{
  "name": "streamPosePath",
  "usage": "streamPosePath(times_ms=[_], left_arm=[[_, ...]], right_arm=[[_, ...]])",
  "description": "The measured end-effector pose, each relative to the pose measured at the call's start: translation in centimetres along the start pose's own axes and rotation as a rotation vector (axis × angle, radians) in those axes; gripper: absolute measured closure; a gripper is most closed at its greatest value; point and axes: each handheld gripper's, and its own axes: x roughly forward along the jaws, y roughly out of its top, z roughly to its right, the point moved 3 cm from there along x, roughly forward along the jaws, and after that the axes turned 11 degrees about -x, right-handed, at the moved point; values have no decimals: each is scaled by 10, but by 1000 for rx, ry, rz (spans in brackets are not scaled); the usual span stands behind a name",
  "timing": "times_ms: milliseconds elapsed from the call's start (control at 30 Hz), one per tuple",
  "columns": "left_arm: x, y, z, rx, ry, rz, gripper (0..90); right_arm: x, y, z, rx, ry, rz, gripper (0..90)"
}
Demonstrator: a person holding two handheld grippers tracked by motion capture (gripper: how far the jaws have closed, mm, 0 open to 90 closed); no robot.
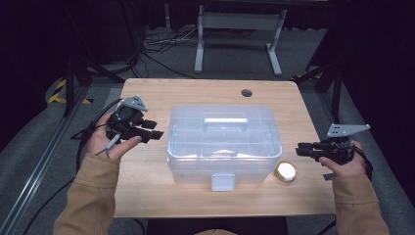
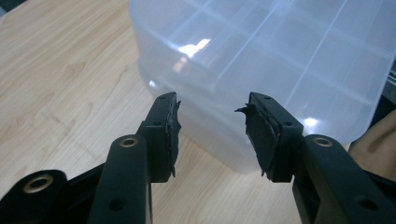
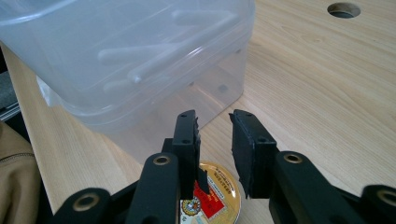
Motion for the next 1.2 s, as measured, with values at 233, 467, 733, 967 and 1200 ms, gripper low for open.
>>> streamPosePath(times_ms=[233, 467, 733, 967, 1200], left_arm=[[2, 22, 13, -11, -166, 64, 530], [8, 40, 27, 49, -155, 84, 533], [19, 55, 38, 85, -152, 65, 522], [33, 66, 45, 116, -165, 54, 510], [50, 69, 52, 140, -195, 32, 512]], right_arm=[[0, -2, 3, 12, 3, 8, 711], [2, -1, 3, 15, 7, 12, 705], [1, 0, 4, 17, 5, 19, 694], [1, -1, 4, 26, 2, 21, 692], [2, 4, 0, 12, -3, 15, 689]])
